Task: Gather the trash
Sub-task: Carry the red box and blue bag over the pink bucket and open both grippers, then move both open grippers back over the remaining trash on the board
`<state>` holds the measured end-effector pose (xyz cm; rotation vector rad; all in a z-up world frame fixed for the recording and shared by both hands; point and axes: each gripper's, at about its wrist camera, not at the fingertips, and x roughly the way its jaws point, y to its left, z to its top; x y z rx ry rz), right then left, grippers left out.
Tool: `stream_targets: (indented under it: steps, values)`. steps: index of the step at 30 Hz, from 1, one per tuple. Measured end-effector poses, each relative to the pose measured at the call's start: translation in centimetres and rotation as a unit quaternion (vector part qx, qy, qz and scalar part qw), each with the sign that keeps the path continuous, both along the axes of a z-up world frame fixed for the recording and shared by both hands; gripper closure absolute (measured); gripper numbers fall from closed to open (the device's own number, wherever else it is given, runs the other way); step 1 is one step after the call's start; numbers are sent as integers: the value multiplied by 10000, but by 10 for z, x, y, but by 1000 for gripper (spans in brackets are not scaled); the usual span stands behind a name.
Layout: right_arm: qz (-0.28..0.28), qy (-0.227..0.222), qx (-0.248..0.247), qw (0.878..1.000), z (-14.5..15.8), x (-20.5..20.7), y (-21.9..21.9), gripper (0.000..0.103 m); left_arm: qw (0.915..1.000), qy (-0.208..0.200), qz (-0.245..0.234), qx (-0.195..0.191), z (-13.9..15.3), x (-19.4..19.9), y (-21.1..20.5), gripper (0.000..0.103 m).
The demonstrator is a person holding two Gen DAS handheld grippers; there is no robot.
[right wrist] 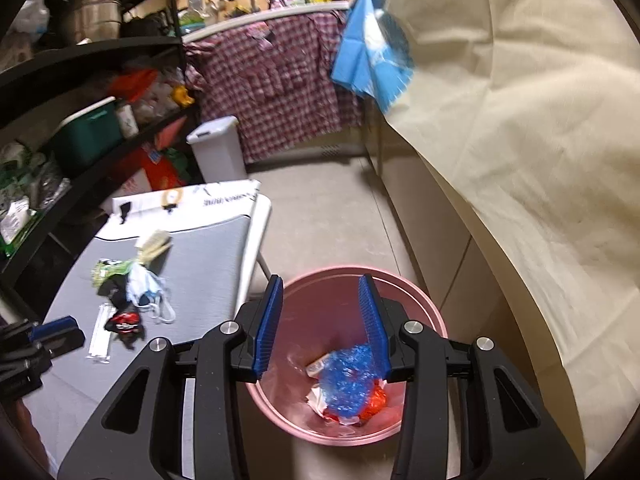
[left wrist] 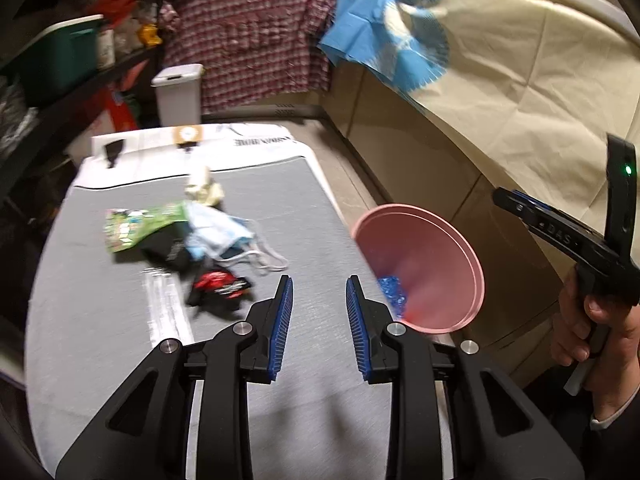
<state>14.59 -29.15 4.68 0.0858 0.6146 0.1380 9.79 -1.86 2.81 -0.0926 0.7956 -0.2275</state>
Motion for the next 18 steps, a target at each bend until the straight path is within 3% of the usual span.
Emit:
stream_targets:
  steps: [7, 13, 18]
  values:
    - [323, -186, 414, 9984, 10, -15, 28, 71, 9984, -225, 521, -26, 12, -26, 62, 75]
    - [847, -100, 602, 9945, -4, -16, 80, 86, 9906, -64, 1309, -379, -21, -25, 107, 75]
    - [1384, 102, 797, 9871, -23, -10, 132, 87, 9887, 98, 1462, -303, -47, -16, 120, 75]
